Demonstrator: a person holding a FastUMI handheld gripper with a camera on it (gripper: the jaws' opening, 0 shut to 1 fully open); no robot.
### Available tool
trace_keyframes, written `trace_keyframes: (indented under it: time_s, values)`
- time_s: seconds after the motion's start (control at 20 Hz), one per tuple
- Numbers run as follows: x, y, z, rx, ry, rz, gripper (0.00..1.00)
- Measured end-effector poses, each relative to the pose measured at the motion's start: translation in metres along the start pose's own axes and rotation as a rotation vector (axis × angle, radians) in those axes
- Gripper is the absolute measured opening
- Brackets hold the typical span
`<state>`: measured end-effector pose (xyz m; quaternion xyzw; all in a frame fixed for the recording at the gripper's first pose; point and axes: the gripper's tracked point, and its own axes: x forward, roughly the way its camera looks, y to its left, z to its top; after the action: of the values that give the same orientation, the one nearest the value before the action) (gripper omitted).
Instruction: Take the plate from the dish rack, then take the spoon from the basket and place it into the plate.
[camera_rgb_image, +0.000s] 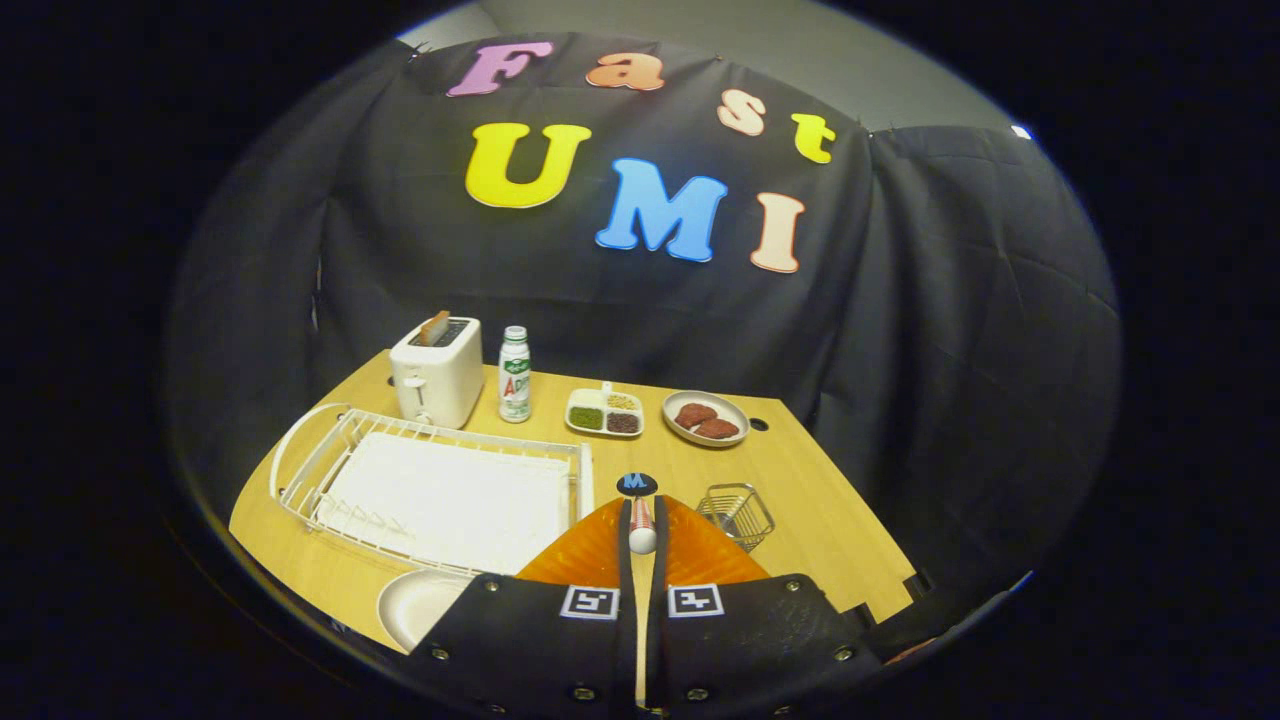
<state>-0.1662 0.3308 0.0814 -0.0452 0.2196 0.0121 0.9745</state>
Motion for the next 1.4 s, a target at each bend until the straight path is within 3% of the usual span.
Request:
trace_keyframes:
  time_s: [0.25, 0.65, 1.4]
  values:
    - [-0.035, 0.050, -0.023, -0.056, 0.017, 0.138, 0.04]
    - [-0.074, 0.086, -0.054, -0.085, 0.044, 0.251, 0.04]
    - [-0.041, 0.117, -0.121, -0.078, 0.178, 0.297, 0.04]
